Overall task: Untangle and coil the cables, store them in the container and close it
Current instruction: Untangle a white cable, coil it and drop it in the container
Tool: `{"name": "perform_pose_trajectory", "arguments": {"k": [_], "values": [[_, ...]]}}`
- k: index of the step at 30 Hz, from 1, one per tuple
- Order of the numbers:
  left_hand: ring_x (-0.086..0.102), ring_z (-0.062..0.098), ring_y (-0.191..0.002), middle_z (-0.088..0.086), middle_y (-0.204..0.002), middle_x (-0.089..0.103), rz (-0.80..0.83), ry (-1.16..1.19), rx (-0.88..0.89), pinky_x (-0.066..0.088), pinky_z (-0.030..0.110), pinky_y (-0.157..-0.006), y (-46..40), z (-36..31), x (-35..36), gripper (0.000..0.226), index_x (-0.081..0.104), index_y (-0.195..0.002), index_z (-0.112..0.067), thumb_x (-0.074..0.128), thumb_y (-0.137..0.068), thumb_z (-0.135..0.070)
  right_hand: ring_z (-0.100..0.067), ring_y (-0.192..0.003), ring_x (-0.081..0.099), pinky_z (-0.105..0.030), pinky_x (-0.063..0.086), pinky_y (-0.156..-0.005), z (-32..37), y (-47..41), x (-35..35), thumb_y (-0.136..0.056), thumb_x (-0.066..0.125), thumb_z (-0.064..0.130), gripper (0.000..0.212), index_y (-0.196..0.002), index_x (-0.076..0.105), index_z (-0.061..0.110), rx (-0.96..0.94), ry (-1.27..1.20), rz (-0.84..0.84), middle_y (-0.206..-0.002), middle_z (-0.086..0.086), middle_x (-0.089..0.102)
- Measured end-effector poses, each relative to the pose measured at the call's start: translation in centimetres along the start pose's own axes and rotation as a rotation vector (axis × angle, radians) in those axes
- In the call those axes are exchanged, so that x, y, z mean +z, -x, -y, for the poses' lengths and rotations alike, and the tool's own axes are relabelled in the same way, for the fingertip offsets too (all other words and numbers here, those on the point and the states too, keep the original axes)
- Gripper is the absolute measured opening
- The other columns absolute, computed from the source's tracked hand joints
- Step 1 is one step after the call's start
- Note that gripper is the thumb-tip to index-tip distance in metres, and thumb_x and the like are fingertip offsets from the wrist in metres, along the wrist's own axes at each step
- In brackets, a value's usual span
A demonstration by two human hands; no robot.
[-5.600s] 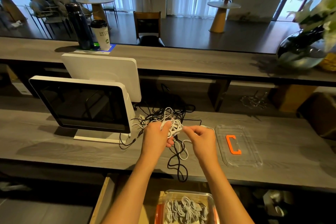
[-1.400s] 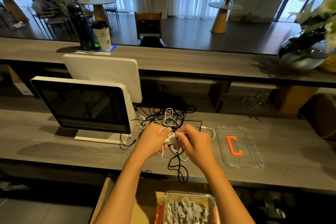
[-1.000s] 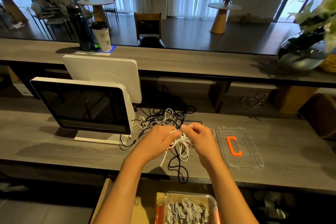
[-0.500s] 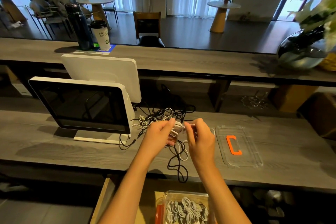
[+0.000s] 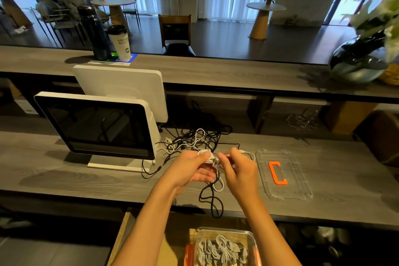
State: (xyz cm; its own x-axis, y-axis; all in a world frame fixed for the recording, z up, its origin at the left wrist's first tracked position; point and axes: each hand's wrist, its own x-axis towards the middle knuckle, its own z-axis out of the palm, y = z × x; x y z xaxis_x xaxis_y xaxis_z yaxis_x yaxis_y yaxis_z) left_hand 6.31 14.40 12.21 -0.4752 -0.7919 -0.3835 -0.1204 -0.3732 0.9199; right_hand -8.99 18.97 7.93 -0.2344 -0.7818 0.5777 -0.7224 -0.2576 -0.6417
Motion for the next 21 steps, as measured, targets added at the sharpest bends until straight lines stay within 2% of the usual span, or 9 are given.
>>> {"name": "perform_pose_trajectory", "arguments": {"k": [1, 3, 5, 7, 10, 13, 17, 19, 21], "values": [[0.072, 0.022, -0.076, 0.016, -0.091, 0.076, 0.011, -0.024, 0.03, 0.061, 0.031, -0.073, 0.0, 0.1, 0.0, 0.027, 0.067, -0.113, -0.006, 0.05, -0.103, -0.025, -0.015, -0.051, 0.054, -0.041, 0.046, -0.046, 0.2, -0.1, -0.1, -0.097, 0.051, 0.051, 0.046, -0.071, 0.058, 0.014, 0.094, -0.077, 0.005, -0.058, 0.004, 0.058], [0.073, 0.023, -0.078, 0.016, -0.096, 0.075, 0.035, -0.076, 0.098, 0.062, 0.031, -0.074, 0.0, 0.0, 0.1, 0.024, 0.066, -0.114, -0.006, 0.052, -0.103, -0.021, -0.011, -0.049, 0.051, -0.035, 0.044, -0.047, 0.7, -0.5, -0.1, -0.094, 0.062, 0.038, 0.036, -0.066, 0.057, 0.016, 0.261, -0.228, 0.021, -0.055, 0.005, 0.057], [0.073, 0.024, -0.078, 0.016, -0.096, 0.075, 0.057, -0.147, 0.174, 0.062, 0.033, -0.075, 0.0, -0.1, 0.1, 0.021, 0.066, -0.111, -0.005, 0.052, -0.102, -0.018, -0.012, -0.05, 0.045, -0.029, 0.038, -0.049, 0.9, -0.9, -0.3, -0.093, 0.066, 0.021, 0.034, -0.064, 0.056, 0.007, 0.414, -0.399, 0.052, -0.053, 0.004, 0.052], [0.073, 0.022, -0.079, 0.012, -0.094, 0.075, 0.07, -0.225, 0.255, 0.061, 0.032, -0.074, 0.0, -0.2, 0.0, 0.018, 0.068, -0.108, -0.007, 0.053, -0.102, -0.016, -0.021, -0.055, 0.043, -0.03, 0.036, -0.051, 0.8, -1.2, -0.3, -0.093, 0.066, 0.017, 0.035, -0.069, 0.057, -0.007, 0.543, -0.561, 0.08, -0.06, -0.01, 0.052], [0.072, 0.02, -0.08, 0.01, -0.093, 0.074, 0.049, -0.297, 0.372, 0.059, 0.029, -0.073, -0.1, 0.1, -0.4, 0.015, 0.07, -0.108, -0.01, 0.057, -0.099, -0.012, -0.02, -0.061, 0.054, -0.027, 0.045, -0.057, 1.2, -1.1, -0.2, -0.093, 0.065, 0.018, 0.026, -0.076, 0.068, -0.001, 0.727, -0.759, 0.101, -0.068, -0.012, 0.062], [0.072, 0.017, -0.081, 0.008, -0.092, 0.075, 0.019, -0.224, 0.428, 0.059, 0.028, -0.074, -0.2, 0.5, -0.4, 0.019, 0.072, -0.105, -0.015, 0.061, -0.095, -0.004, -0.014, -0.065, 0.065, -0.025, 0.055, -0.063, 1.7, -1.3, -0.3, -0.091, 0.067, 0.014, 0.015, -0.086, 0.073, 0.002, 0.879, -0.94, 0.099, -0.076, -0.009, 0.07], [0.075, 0.022, -0.088, 0.009, -0.095, 0.077, 0.033, -0.111, 0.397, 0.06, 0.027, -0.078, -0.1, 0.4, -0.5, 0.026, 0.071, -0.111, -0.014, 0.062, -0.092, 0.002, -0.021, -0.07, 0.068, -0.029, 0.057, -0.064, 2.1, -1.4, -0.1, -0.091, 0.069, 0.014, 0.017, -0.096, 0.075, -0.001, 0.909, -0.914, 0.079, -0.086, -0.018, 0.074], [0.074, 0.025, -0.095, 0.011, -0.101, 0.076, 0.052, -0.109, 0.373, 0.06, 0.029, -0.082, -0.1, 0.5, -0.6, 0.029, 0.069, -0.118, -0.009, 0.061, -0.093, 0.003, -0.025, -0.074, 0.069, -0.036, 0.058, -0.07, 2.2, -1.2, 0.0, -0.09, 0.069, 0.011, 0.015, -0.092, 0.076, -0.001, 0.839, -0.851, 0.025, -0.087, -0.019, 0.074], [0.072, 0.027, -0.101, 0.012, -0.108, 0.074, 0.079, -0.017, 0.329, 0.059, 0.03, -0.086, -0.2, 0.6, -0.7, 0.034, 0.064, -0.125, -0.003, 0.053, -0.095, 0.009, -0.024, -0.074, 0.07, -0.033, 0.059, -0.067, 2.2, -1.1, -0.1, -0.089, 0.07, 0.01, 0.011, -0.088, 0.078, 0.002, 0.74, -0.78, -0.03, -0.082, -0.015, 0.075]]}}
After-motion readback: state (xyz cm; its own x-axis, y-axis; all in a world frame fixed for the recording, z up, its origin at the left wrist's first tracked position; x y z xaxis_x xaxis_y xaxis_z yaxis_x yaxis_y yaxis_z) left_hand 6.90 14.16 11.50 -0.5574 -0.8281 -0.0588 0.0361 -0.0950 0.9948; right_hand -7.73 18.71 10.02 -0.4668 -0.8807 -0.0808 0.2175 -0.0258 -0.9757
